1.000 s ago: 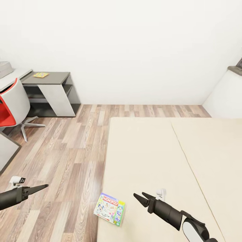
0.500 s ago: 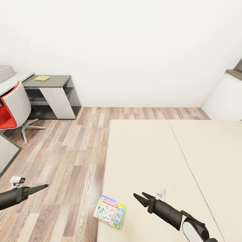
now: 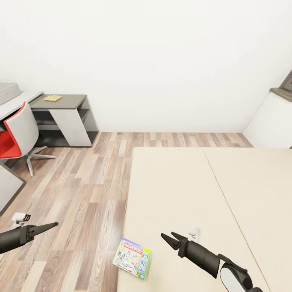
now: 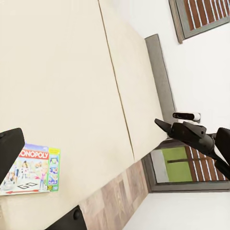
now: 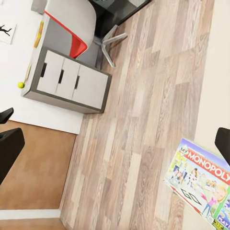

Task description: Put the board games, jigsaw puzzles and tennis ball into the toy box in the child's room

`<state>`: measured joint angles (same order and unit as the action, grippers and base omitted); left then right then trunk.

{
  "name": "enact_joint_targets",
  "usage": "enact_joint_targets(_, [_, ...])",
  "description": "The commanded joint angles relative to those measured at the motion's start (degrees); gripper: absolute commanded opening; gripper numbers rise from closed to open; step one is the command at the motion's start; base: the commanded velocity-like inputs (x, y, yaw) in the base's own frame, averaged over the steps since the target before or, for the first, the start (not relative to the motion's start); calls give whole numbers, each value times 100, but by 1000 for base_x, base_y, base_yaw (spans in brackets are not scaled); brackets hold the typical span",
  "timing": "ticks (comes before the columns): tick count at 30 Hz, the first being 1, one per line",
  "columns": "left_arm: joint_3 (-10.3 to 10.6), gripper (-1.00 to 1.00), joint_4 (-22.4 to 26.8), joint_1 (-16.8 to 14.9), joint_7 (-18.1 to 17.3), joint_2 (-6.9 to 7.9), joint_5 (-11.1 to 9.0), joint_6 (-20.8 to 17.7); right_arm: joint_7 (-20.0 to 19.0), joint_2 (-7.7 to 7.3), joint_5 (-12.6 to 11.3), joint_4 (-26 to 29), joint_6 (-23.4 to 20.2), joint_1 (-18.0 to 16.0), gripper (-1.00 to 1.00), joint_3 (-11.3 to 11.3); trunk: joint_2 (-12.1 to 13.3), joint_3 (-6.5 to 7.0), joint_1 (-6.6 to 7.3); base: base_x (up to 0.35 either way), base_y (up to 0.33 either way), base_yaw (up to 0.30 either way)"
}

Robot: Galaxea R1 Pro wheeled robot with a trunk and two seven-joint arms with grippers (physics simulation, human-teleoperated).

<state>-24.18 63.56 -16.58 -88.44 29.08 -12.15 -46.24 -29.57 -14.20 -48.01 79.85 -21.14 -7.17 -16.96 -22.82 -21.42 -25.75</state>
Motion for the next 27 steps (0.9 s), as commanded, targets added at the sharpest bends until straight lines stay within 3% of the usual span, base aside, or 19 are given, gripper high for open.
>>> enact_joint_targets(1, [0,100,-1,-3,-15,1,2,-61,6,-4,-60,4,-40,-4,100,-3,-10,1,-3,0,0,0])
enact_joint_targets(27, [1,100,-19,-3,54,1,2,-61,9,-4,-60,1,-40,-4,100,-1,-10,245,-3,0,0,0])
